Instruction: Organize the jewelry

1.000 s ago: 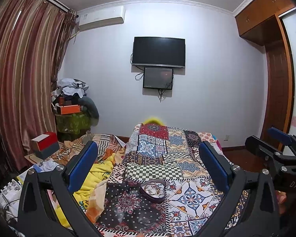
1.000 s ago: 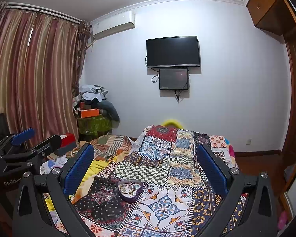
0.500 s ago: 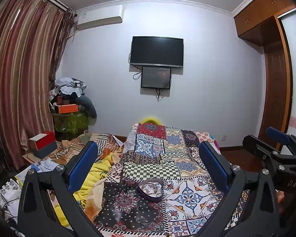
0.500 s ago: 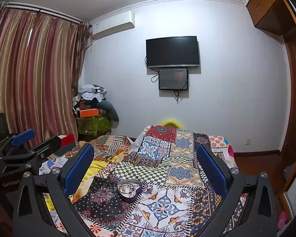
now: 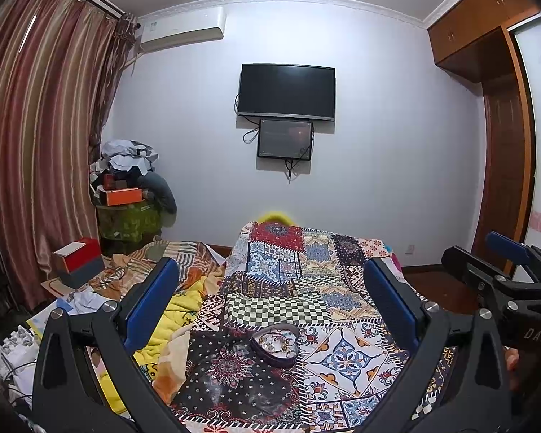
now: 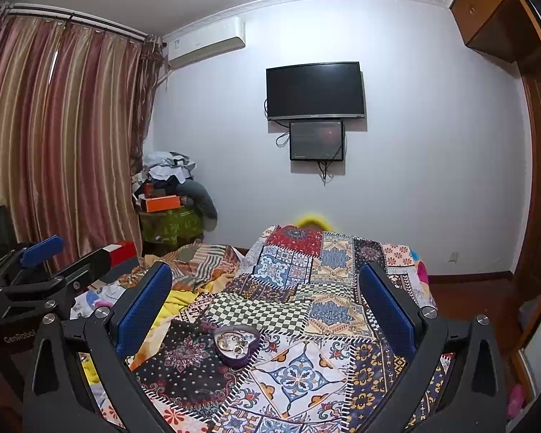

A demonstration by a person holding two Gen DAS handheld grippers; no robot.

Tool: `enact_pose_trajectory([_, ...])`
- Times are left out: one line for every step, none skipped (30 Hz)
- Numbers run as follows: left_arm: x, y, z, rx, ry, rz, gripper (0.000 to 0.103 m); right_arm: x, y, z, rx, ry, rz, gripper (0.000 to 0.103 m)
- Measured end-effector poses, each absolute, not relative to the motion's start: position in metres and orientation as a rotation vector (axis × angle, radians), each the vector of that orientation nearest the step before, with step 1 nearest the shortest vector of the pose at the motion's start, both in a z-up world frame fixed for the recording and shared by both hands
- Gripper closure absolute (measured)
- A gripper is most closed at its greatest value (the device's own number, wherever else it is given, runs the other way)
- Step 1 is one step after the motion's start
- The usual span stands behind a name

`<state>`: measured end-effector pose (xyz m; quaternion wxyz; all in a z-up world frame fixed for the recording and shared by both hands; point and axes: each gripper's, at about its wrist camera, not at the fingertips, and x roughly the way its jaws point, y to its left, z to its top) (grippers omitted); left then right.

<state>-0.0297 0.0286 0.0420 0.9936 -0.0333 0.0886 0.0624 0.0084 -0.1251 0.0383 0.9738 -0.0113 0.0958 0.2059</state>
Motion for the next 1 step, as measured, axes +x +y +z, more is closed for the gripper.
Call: enact_pose_trajectory([-0.0292,0.0291,0.041,-0.066,0.179,0.126,0.0,0.0087,-0.1247,0.0382,-0.023,0.195,0.416,0.0])
